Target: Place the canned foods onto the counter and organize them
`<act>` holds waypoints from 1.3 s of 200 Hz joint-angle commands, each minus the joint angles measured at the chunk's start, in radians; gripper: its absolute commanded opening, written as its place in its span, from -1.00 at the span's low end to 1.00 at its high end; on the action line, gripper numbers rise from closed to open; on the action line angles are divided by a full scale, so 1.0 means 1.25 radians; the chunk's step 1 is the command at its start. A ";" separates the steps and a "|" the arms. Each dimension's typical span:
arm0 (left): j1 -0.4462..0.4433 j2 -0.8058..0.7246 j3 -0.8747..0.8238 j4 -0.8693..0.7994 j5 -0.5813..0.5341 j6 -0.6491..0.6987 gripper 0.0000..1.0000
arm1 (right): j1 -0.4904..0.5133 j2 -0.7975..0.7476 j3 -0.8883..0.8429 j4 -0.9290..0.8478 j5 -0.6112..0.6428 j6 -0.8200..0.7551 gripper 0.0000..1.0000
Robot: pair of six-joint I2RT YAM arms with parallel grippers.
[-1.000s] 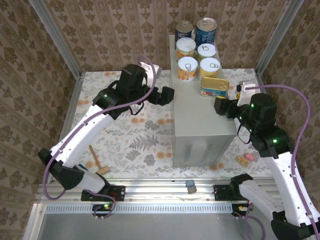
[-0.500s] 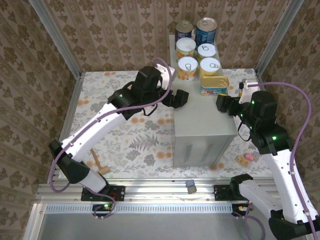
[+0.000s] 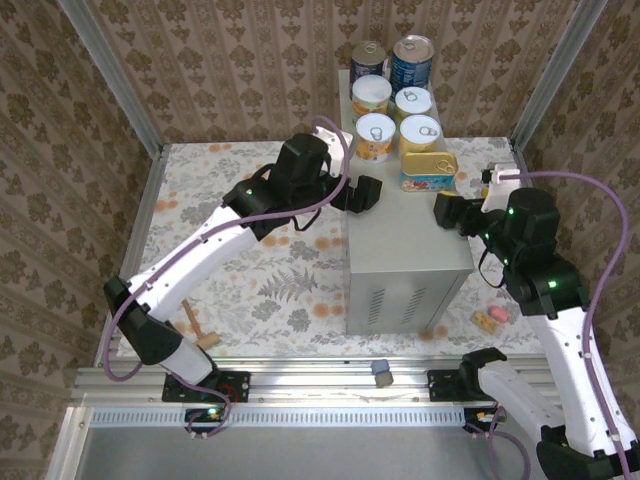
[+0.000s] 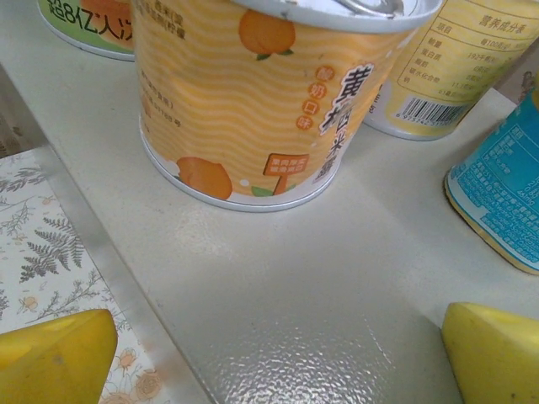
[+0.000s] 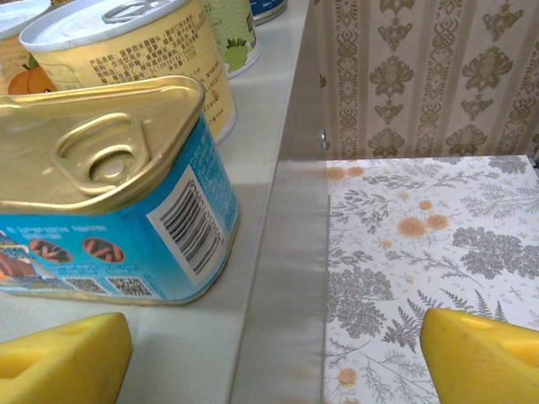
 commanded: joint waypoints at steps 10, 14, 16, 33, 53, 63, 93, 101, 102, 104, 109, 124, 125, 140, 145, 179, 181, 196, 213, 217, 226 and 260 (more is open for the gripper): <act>-0.003 -0.039 -0.022 0.012 -0.041 0.006 1.00 | -0.005 -0.027 -0.006 -0.073 0.049 -0.009 0.96; -0.002 -0.046 -0.026 0.007 -0.050 0.010 1.00 | -0.005 -0.032 -0.002 -0.078 0.058 -0.008 0.98; -0.001 -0.051 -0.029 0.005 -0.055 0.012 1.00 | -0.005 -0.034 0.001 -0.081 0.063 -0.008 0.99; 0.007 -0.096 -0.059 -0.013 -0.091 0.034 1.00 | -0.006 -0.045 0.033 -0.111 0.095 -0.008 1.00; 0.029 -0.164 -0.104 -0.032 -0.122 0.060 1.00 | -0.006 -0.042 0.092 -0.152 0.137 -0.009 1.00; 0.044 -0.199 -0.126 -0.043 -0.136 0.073 1.00 | -0.006 -0.038 0.123 -0.172 0.163 -0.008 1.00; 0.119 -0.296 -0.181 -0.095 -0.161 0.092 1.00 | -0.020 0.030 0.249 -0.260 0.245 -0.023 1.00; 0.147 -0.320 -0.194 -0.113 -0.167 0.094 1.00 | -0.029 0.052 0.277 -0.276 0.255 -0.029 1.00; 0.150 -0.323 -0.197 -0.115 -0.167 0.095 1.00 | -0.030 0.054 0.279 -0.277 0.256 -0.028 1.00; 0.157 -0.329 -0.200 -0.119 -0.169 0.095 1.00 | -0.033 0.058 0.284 -0.278 0.256 -0.030 1.00; 0.172 -0.342 -0.209 -0.129 -0.173 0.098 1.00 | -0.043 0.066 0.292 -0.279 0.254 -0.030 1.00; 0.209 -0.391 -0.260 -0.121 -0.196 0.130 1.00 | -0.083 0.089 0.303 -0.279 0.225 -0.031 1.00; 0.211 -0.394 -0.263 -0.121 -0.201 0.132 1.00 | -0.087 0.089 0.303 -0.279 0.222 -0.031 1.00; 0.241 -0.435 -0.306 -0.123 -0.263 0.145 1.00 | -0.161 0.106 0.299 -0.277 0.160 -0.020 1.00; 0.254 -0.447 -0.322 -0.123 -0.283 0.147 1.00 | -0.184 0.108 0.292 -0.271 0.137 -0.014 1.00; 0.310 -0.557 -0.529 0.020 -0.357 0.185 1.00 | -0.318 0.120 0.215 -0.206 0.026 0.040 1.00; 0.316 -0.563 -0.541 0.030 -0.355 0.184 1.00 | -0.325 0.120 0.211 -0.202 0.021 0.042 1.00; 0.377 -0.589 -0.611 0.071 -0.335 0.175 1.00 | -0.344 0.124 0.171 -0.173 0.019 0.056 1.00; 0.437 -0.584 -0.673 0.097 -0.334 0.172 1.00 | -0.345 0.124 0.109 -0.131 0.050 0.064 1.00; 0.450 -0.582 -0.687 0.102 -0.336 0.171 1.00 | -0.345 0.124 0.091 -0.117 0.055 0.066 1.00; 0.481 -0.577 -0.718 0.119 -0.345 0.168 1.00 | -0.344 0.127 0.050 -0.085 0.070 0.065 1.00; 0.548 -0.570 -0.876 0.292 -0.372 0.180 1.00 | -0.328 0.166 -0.105 0.077 0.122 0.065 1.00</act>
